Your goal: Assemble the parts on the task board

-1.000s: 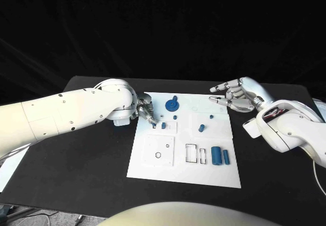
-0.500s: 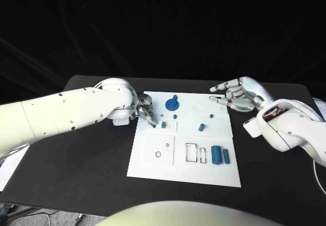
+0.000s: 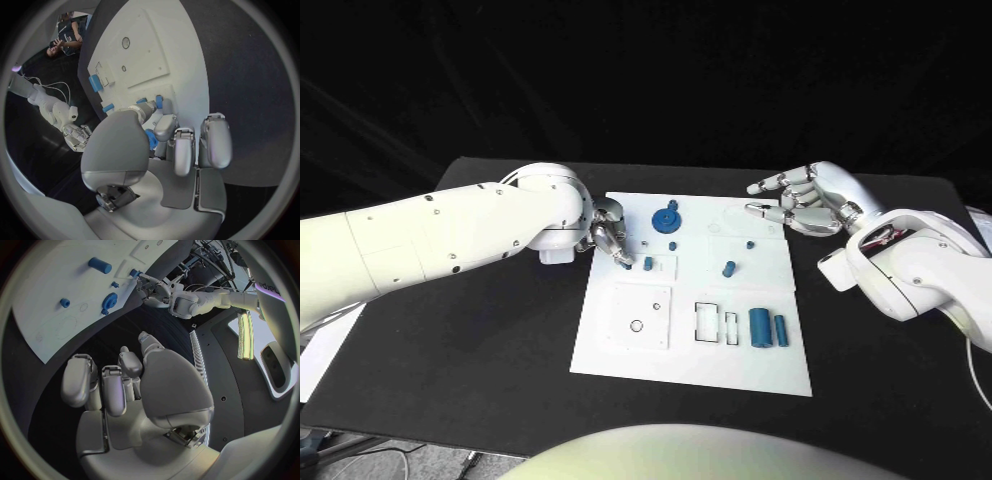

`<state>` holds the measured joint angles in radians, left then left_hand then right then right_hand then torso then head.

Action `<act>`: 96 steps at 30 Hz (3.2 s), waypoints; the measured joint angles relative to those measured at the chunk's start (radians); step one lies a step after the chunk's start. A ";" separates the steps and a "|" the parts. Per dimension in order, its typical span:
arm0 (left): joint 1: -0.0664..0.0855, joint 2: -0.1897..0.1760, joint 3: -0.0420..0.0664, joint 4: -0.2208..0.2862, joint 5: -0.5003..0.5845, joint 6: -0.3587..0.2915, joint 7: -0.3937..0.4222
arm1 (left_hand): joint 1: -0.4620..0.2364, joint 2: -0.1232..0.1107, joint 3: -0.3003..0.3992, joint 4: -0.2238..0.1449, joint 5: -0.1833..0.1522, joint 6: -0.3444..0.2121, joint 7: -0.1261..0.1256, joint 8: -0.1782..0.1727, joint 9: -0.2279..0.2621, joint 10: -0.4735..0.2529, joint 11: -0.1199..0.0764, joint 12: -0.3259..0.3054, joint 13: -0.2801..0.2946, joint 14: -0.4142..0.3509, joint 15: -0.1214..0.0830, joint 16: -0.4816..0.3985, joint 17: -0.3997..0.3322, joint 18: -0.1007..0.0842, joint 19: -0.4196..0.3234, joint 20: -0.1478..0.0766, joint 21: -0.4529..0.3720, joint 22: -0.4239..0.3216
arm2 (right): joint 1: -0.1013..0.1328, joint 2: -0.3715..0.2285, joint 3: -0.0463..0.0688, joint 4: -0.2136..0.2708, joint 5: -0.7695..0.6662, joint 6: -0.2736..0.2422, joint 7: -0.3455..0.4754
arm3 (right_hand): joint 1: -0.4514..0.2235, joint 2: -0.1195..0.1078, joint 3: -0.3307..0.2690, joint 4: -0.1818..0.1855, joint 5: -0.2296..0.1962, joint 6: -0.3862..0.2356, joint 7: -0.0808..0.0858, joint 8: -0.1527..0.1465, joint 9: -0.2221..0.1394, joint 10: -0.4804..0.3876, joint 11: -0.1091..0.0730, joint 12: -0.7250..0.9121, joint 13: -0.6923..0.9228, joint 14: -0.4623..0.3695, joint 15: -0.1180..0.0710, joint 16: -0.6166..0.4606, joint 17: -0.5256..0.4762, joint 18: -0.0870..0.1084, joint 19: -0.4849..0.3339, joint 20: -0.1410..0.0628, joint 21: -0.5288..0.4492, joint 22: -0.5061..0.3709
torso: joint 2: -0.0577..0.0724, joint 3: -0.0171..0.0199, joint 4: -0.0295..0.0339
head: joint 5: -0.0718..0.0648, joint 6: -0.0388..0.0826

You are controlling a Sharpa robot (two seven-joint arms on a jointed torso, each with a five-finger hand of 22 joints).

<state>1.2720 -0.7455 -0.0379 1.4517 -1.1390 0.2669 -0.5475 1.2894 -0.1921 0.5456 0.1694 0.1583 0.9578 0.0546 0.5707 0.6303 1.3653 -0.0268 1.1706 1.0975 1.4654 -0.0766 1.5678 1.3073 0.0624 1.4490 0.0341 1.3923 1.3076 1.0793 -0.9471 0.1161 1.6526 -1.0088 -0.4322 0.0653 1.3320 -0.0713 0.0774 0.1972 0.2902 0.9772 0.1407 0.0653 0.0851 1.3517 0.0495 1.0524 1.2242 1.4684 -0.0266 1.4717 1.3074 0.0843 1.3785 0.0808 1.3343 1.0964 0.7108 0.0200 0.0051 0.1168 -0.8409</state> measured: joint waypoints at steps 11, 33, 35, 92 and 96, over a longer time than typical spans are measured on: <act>0.002 0.022 0.001 -0.023 -0.002 0.016 -0.018 | -0.051 0.015 0.045 -0.020 0.000 0.005 -0.002 0.000 0.003 0.012 -0.002 0.000 -0.001 0.000 0.000 0.000 0.000 0.000 0.000 0.000 0.000 0.000 | 0.000 -0.005 0.000 0.003 0.000 0.001 -0.001 | 0.000 0.000 0.000 0.000 0.000 0.000 0.000 0.000 0.000 0.000 0.000 0.000 0.000 0.000 0.000 0.000 0.000 0.000 0.000 0.000 0.000 0.000 | 0.000 0.0003 -0.0010 | 0.001 -0.001; 0.009 0.053 0.001 -0.051 0.004 0.060 -0.055 | -0.118 0.030 0.068 -0.061 -0.001 0.018 -0.011 0.002 0.007 0.018 -0.015 0.001 0.004 0.000 -0.007 0.000 0.001 0.000 0.004 -0.004 -0.006 0.000 | 0.000 -0.010 0.000 0.013 0.000 0.001 0.000 | 0.000 0.000 0.000 0.000 0.004 0.000 0.000 0.000 0.000 0.000 0.000 0.000 0.001 0.000 0.000 0.000 0.001 0.000 0.000 0.000 0.000 0.000 | 0.000 0.0003 -0.0001 | -0.002 -0.004; 0.009 0.054 0.001 -0.051 0.005 0.060 -0.056 | -0.122 0.031 0.069 -0.062 -0.001 0.019 -0.012 0.002 0.007 0.018 -0.015 0.003 0.006 0.000 -0.007 0.000 0.001 0.000 0.004 -0.004 -0.006 0.000 | -0.001 -0.010 0.000 0.013 0.000 0.001 0.000 | 0.000 0.000 0.000 0.000 0.004 0.000 0.000 0.000 0.000 0.000 0.000 0.000 0.001 0.000 0.000 0.000 0.001 0.000 0.000 0.000 0.000 0.000 | 0.000 0.0002 0.0002 | -0.003 -0.004; -0.006 -0.010 0.002 -0.017 0.204 -0.319 0.179 | 0.037 0.110 -0.468 0.058 -0.004 -0.201 0.121 -0.131 -0.152 -0.474 0.131 -0.599 -0.568 -0.312 0.105 -0.804 -0.520 0.112 -0.384 0.095 -0.794 -0.662 | -0.008 -0.005 -0.001 -0.001 0.001 0.001 0.000 | 0.000 0.000 0.000 0.000 0.004 0.000 0.000 0.000 0.000 -0.003 0.003 -0.004 -0.003 0.000 0.000 -0.004 0.000 0.000 0.000 0.000 -0.004 -0.005 | 0.001 -0.0010 0.0013 | -0.017 0.014; -0.028 0.017 -0.006 -0.027 0.149 -0.366 0.269 | 0.208 0.110 -0.390 -0.016 -0.004 -0.191 0.112 -0.172 -0.219 -0.478 0.129 -0.677 -0.663 -0.306 0.099 -0.856 -0.568 0.112 -0.360 0.085 -0.838 -0.703 | -0.008 -0.004 -0.002 -0.002 0.001 0.001 0.000 | 0.000 0.000 0.000 0.000 0.004 0.000 0.000 0.000 0.000 -0.003 0.003 -0.004 -0.003 0.000 0.000 -0.004 0.000 0.000 0.000 0.000 -0.004 -0.005 | 0.001 -0.0011 0.0008 | -0.022 0.015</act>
<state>1.2444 -0.7285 -0.0443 1.4243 -0.9901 -0.0991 -0.2783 1.4974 -0.0823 0.1558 0.1536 0.1539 0.7667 0.1662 0.3992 0.4112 0.8872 0.1018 0.4936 0.4344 1.1596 0.0221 0.7113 0.7388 0.1746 1.0889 0.1192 0.5546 0.6046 1.0709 -0.9509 0.1143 1.6505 -1.0078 -0.4311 0.0654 1.3320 -0.0713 0.0774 0.1972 0.2940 0.9772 0.1407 0.0653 0.0851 1.3482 0.0530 1.0483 1.2214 1.4684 -0.0266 1.4678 1.3074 0.0842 1.3785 0.0808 1.3306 1.0913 0.7114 0.0190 0.0058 0.0946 -0.8260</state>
